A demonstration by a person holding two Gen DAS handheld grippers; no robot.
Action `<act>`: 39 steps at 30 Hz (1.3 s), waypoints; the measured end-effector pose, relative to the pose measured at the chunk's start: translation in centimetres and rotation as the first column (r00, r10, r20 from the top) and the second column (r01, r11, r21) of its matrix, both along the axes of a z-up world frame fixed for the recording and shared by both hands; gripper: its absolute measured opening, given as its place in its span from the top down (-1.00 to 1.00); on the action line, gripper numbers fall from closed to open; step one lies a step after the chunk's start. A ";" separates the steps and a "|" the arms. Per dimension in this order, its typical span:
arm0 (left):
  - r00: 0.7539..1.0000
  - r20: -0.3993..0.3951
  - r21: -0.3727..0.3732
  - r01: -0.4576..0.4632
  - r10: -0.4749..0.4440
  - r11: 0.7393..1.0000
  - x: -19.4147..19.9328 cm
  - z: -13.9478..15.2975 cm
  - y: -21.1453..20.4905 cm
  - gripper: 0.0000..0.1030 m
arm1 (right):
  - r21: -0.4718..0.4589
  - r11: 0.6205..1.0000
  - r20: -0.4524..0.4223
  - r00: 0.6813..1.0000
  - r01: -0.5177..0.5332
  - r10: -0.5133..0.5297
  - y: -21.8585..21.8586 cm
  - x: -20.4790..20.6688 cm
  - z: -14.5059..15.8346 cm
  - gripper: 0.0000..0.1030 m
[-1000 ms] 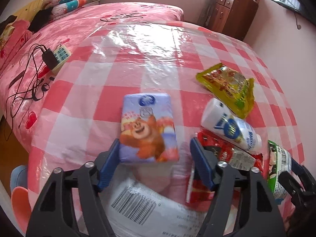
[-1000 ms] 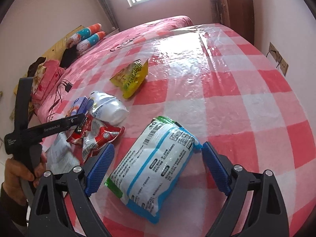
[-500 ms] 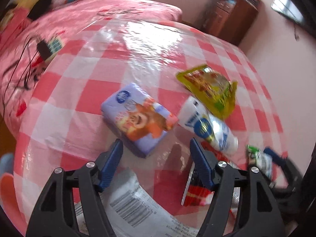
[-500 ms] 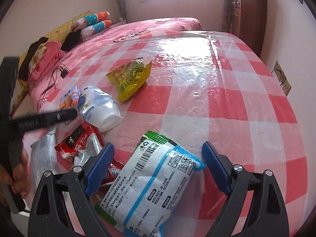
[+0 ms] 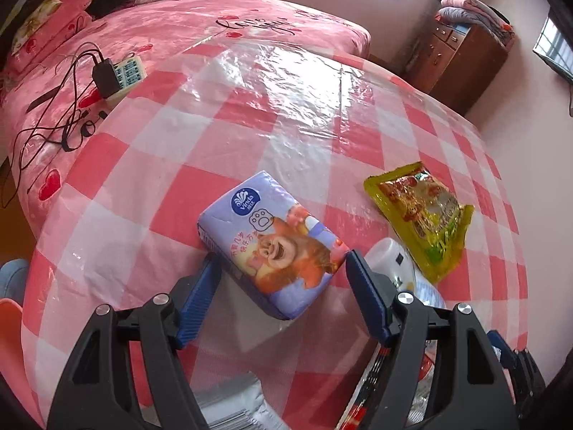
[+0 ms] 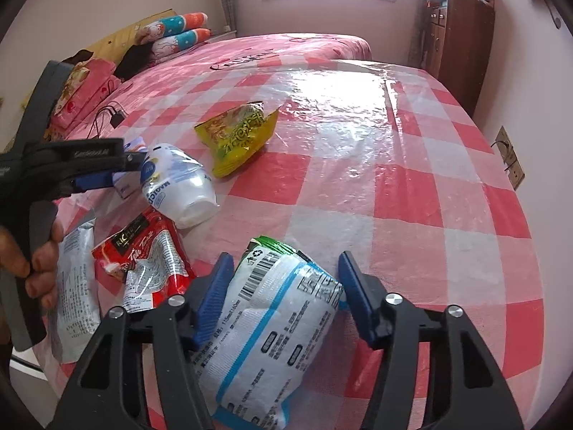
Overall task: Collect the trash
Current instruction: 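Grasp the snack bag with right gripper while left grasps the tissue pack, then lift the tissue pack and snack bag and carry them toward the bucket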
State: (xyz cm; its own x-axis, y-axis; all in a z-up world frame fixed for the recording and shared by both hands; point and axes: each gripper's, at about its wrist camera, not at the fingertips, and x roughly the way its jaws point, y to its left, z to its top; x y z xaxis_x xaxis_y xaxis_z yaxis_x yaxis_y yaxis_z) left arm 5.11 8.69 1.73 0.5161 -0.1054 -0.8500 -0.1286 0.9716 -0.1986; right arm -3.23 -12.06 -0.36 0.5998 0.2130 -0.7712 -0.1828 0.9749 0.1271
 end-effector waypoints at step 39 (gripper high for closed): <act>0.998 0.043 -0.001 -0.048 0.048 0.999 -0.1 0.4 0.7 -0.30 | -0.082 0.996 0.045 0.999 -0.026 0.029 1.6 -1.0 0.4 0.14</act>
State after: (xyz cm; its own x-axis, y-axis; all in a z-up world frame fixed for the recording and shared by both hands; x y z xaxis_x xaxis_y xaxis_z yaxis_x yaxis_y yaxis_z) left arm 5.00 9.43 2.16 0.5567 -0.0793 -0.8269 -0.1669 0.9645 -0.2049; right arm -4.18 -10.47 0.05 0.6300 0.1678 -0.7583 -0.2135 0.9762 0.0386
